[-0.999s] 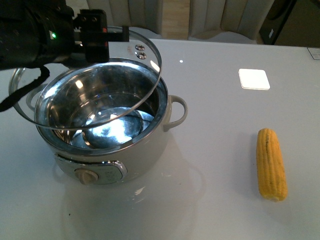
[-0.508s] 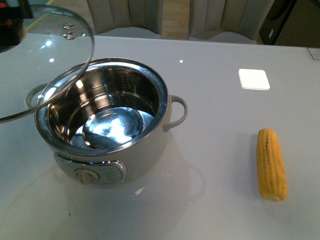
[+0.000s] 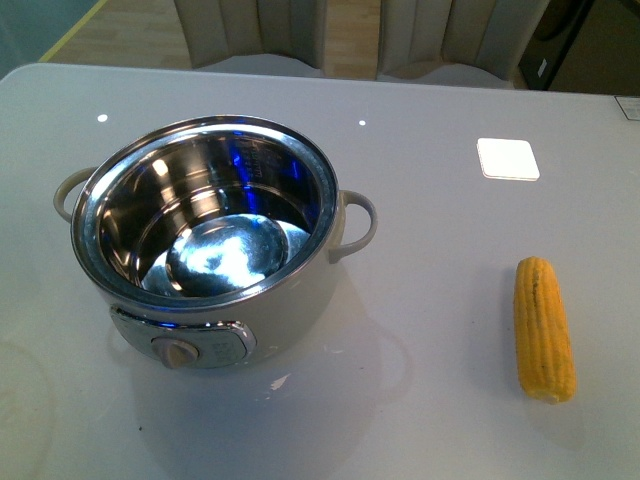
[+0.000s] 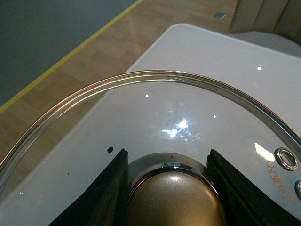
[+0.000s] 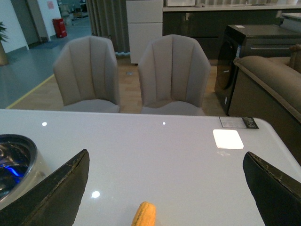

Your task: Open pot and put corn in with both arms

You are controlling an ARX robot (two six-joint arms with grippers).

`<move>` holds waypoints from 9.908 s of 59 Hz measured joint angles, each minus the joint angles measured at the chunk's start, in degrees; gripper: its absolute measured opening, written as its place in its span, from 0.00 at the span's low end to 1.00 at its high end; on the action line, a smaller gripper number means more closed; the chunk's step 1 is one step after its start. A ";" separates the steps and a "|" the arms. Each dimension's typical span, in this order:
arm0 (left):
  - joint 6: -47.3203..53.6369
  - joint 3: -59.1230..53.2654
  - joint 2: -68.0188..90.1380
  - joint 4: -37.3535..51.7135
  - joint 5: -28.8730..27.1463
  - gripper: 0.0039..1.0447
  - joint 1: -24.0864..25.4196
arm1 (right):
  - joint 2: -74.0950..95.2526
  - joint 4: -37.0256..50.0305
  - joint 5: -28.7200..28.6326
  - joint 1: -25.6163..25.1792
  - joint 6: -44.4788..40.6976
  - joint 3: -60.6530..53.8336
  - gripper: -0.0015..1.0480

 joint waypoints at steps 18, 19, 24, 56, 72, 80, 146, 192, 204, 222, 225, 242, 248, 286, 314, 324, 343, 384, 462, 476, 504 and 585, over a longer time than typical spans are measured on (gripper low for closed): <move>0.90 -0.11 14.12 8.59 0.46 0.42 3.80 | 0.00 0.00 -0.02 0.00 0.00 0.00 0.91; 0.92 0.13 15.13 8.94 0.44 0.42 4.00 | 0.00 0.00 0.00 0.00 0.00 0.00 0.91; 1.05 1.49 18.82 9.99 0.28 0.42 4.57 | 0.00 0.00 0.00 0.00 0.00 0.00 0.91; 1.79 16.85 33.51 8.87 0.20 0.42 3.10 | 0.00 0.00 -0.02 0.00 0.00 0.00 0.91; 1.99 22.86 39.01 7.96 1.40 0.42 2.80 | 0.00 0.00 -0.02 0.00 0.00 0.00 0.91; 2.21 25.05 41.07 7.96 1.77 0.42 2.93 | 0.00 0.00 0.00 0.00 0.00 0.00 0.91; 0.15 16.06 22.45 8.92 8.07 0.93 5.60 | 0.00 0.00 0.00 0.00 0.00 0.00 0.91; -0.09 -13.57 -37.16 -11.65 28.15 0.88 10.05 | 0.00 0.00 -0.02 0.00 0.00 0.00 0.91; -0.39 -22.18 -44.41 -0.26 24.44 0.53 3.10 | 0.00 0.00 -0.09 0.00 0.00 0.00 0.91; -0.48 -29.00 -60.61 -9.70 12.57 0.03 -9.05 | 0.00 0.00 -0.02 0.00 0.00 0.00 0.91; -0.50 -29.00 -64.19 -12.66 11.02 0.03 -10.78 | 0.00 0.00 0.02 0.00 0.00 0.00 0.91; -0.48 -29.05 -76.22 -23.74 3.30 0.03 -17.14 | 0.00 0.00 -0.02 0.00 -0.02 0.00 0.91; -0.46 -29.05 -79.28 -26.56 0.68 0.03 -21.59 | 0.00 0.00 0.00 0.00 0.00 0.00 0.91; -0.48 -29.05 -95.43 -44.02 -0.15 0.03 -22.23 | 0.00 0.00 -0.02 0.00 0.00 0.00 0.91; -0.57 -29.05 -101.57 -49.05 -0.15 0.28 -22.23 | 0.00 0.00 0.00 0.00 0.00 0.00 0.91; -0.57 -29.05 -101.57 -49.07 -0.15 0.67 -22.23 | 0.00 0.00 0.00 0.00 0.00 0.00 0.91; -0.50 -29.05 -101.57 -49.09 -0.15 0.93 -22.23 | 0.00 0.00 0.00 0.00 0.00 0.00 0.91; -0.48 -29.05 -101.61 -49.09 -0.15 0.93 -22.23 | 69.31 -5.66 -7.67 0.61 3.06 18.69 0.91; -0.48 -29.05 -101.61 -49.09 -0.15 0.93 -22.23 | 124.98 8.63 -2.97 4.46 7.52 43.91 0.37; -0.48 -29.05 -101.61 -49.09 -0.15 0.93 -22.23 | 115.67 7.63 -5.55 0.76 0.07 37.88 0.24; -0.50 -29.05 -101.61 -49.09 -0.15 0.93 -22.23 | 85.61 -5.46 -19.43 4.24 3.45 39.45 0.19; -0.50 -29.05 -101.61 -49.11 -0.15 0.93 -22.23 | 103.08 2.80 -16.66 29.48 27.69 57.11 0.15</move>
